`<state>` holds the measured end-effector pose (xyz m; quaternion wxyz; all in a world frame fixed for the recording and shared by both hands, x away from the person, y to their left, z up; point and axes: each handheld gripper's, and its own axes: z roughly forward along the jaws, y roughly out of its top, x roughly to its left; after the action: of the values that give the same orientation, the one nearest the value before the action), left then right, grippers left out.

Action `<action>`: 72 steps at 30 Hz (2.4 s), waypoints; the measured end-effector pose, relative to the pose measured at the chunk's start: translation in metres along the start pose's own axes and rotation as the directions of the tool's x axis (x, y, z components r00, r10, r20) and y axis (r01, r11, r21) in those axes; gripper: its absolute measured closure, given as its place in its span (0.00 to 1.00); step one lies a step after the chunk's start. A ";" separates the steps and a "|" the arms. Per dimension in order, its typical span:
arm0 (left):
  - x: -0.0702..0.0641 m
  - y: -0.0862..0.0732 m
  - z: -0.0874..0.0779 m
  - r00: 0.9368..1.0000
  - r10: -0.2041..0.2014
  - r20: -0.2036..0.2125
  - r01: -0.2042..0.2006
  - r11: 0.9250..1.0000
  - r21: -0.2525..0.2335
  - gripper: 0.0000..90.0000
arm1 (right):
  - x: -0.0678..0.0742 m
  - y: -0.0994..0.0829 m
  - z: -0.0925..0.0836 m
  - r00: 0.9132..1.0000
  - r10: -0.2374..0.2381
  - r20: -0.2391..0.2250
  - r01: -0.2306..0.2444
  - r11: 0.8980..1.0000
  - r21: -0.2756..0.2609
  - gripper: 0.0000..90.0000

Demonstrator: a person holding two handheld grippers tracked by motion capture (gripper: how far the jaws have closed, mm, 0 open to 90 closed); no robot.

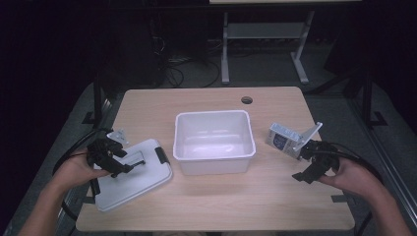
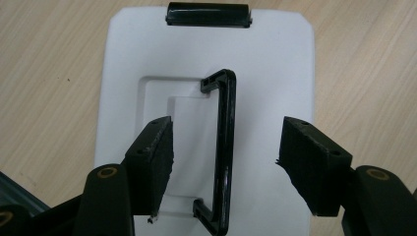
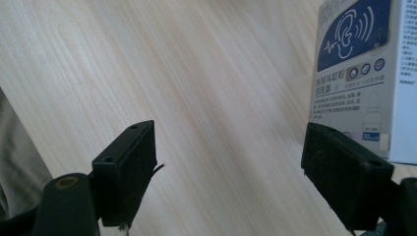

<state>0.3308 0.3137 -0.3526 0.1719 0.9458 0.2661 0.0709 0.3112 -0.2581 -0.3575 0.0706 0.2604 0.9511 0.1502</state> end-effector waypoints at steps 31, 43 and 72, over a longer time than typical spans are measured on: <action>-0.001 -0.004 -0.002 1.000 -0.013 -0.007 0.013 1.000 -0.011 0.39 | -0.039 0.025 -0.012 0.999 0.001 0.032 -0.001 1.000 0.002 0.24; 0.000 -0.005 -0.002 1.000 -0.021 -0.010 0.021 1.000 -0.018 0.39 | -0.062 0.033 -0.003 0.999 0.018 0.034 -0.019 0.999 0.033 0.25; 0.003 -0.012 -0.002 0.999 -0.033 -0.022 0.033 0.999 -0.011 0.39 | -0.099 0.049 0.029 0.998 0.055 0.020 -0.057 0.997 0.059 0.32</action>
<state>0.3266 0.3256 -0.3548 0.1750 0.9395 0.2833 0.0798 0.4257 -0.2619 -0.3638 0.0671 0.2903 0.9468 0.1214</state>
